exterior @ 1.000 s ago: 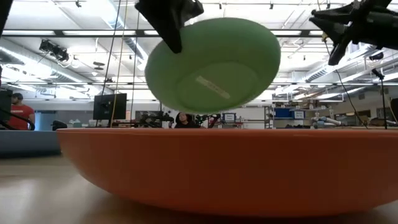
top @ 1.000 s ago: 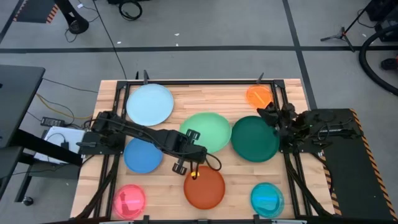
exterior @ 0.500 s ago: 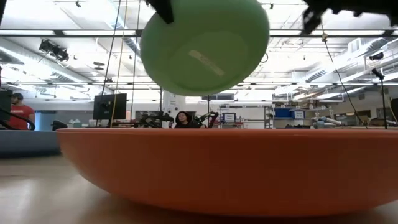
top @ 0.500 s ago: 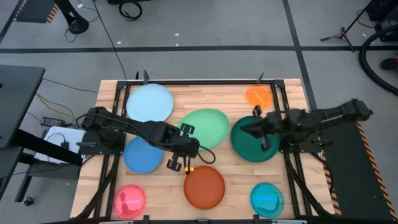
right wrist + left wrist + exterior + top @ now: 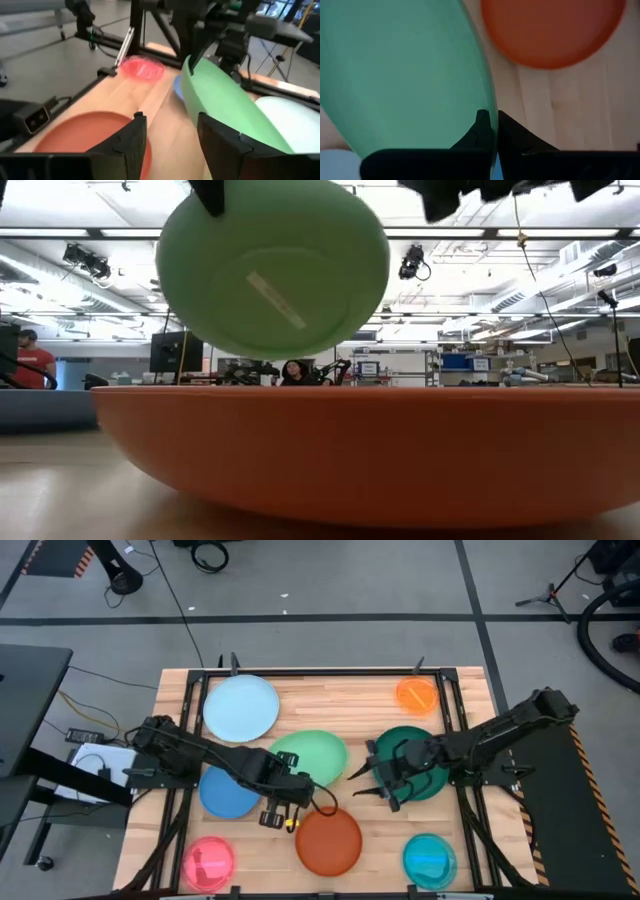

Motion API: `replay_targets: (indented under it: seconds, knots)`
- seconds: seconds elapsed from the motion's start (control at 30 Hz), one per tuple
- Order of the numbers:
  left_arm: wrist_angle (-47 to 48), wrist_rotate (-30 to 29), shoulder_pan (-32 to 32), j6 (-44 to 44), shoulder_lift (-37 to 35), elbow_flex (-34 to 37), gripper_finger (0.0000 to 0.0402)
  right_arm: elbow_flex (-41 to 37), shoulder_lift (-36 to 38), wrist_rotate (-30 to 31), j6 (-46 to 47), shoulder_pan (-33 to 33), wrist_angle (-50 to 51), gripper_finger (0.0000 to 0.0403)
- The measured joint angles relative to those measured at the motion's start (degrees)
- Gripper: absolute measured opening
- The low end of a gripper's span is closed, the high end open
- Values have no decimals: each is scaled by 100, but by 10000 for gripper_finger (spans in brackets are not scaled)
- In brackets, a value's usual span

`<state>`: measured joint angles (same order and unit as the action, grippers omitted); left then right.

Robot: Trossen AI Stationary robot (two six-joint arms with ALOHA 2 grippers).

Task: Stack plastic plates
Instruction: Stack the large light green plate on the large dark green plate

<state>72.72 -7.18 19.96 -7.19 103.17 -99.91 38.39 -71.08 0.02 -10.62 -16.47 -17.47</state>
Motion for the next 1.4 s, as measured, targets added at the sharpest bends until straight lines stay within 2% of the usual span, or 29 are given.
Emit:
replay_targets:
  seconds: [0.2,0.4,0.67,0.87,1.07,1.4]
  knots:
    - [127,-98,181,9,225,-4,16,4,-824,73,-211,3,-757,179]
    - [436,-85,302,357,652,1,16,4,-1007,681,-483,-76,-1241,182]
    - [504,-100,205,555,724,5,16,7,-1303,249,-565,56,-1032,220]
    - [503,-103,36,786,724,5,16,2,-1819,467,-1603,50,-1205,239]
    - [512,-85,-25,794,724,5,16,4,-2117,681,-2112,52,-1456,219]
    - [436,-107,-25,909,724,5,16,2,-2165,738,-1977,393,-1462,163]
